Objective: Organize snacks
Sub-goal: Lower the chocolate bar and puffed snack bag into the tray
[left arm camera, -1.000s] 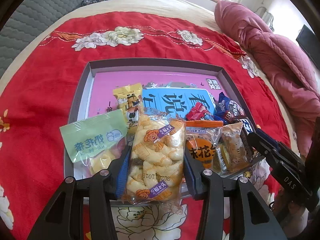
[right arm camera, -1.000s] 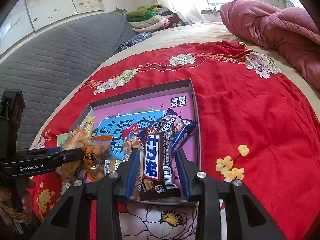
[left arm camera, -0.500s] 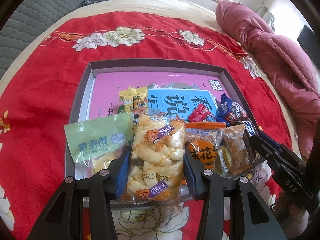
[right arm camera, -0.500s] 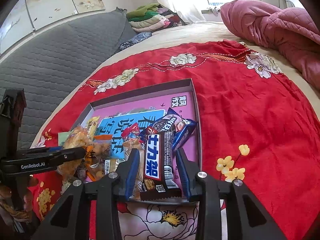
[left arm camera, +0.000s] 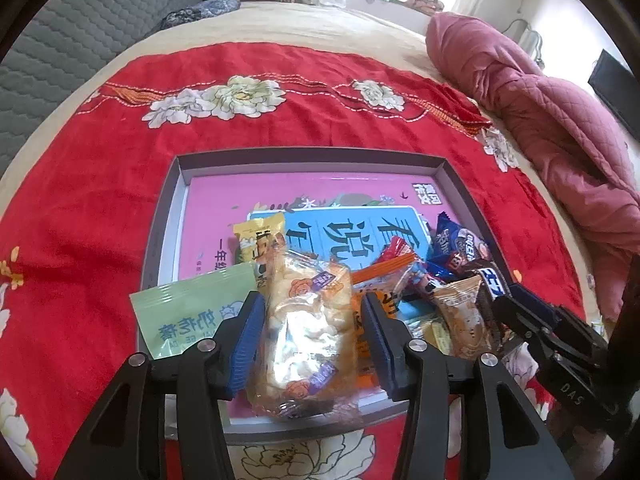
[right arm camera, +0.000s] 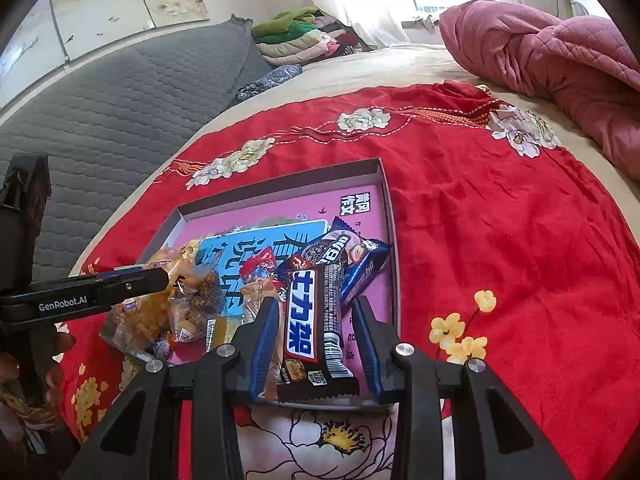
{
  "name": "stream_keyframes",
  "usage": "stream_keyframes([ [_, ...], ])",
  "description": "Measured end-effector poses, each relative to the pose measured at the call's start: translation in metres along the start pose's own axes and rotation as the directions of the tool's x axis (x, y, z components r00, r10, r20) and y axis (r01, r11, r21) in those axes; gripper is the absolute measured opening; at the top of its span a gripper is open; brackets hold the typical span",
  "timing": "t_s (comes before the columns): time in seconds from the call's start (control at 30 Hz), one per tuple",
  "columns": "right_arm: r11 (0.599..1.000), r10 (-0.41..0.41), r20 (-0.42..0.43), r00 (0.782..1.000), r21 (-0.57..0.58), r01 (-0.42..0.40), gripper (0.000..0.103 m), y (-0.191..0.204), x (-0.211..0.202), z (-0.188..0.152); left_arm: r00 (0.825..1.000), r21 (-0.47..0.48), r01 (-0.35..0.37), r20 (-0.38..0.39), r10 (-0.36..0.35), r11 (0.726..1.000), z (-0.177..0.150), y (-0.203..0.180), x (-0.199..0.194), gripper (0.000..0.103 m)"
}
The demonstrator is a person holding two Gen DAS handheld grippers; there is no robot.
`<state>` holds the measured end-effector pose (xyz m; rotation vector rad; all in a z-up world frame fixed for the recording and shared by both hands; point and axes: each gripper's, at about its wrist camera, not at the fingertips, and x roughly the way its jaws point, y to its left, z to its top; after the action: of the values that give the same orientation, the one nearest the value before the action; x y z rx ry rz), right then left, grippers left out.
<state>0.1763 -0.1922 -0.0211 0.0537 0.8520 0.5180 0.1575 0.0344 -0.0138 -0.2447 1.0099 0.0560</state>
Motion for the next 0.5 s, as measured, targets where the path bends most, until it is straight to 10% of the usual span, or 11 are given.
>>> stream_keyframes([
  [0.5, 1.000, -0.006, 0.040, 0.999, 0.007, 0.005, 0.061, -0.001, -0.010, 0.005, 1.000, 0.007, 0.000, 0.031, 0.000, 1.000, 0.002, -0.006, -0.024, 0.065],
])
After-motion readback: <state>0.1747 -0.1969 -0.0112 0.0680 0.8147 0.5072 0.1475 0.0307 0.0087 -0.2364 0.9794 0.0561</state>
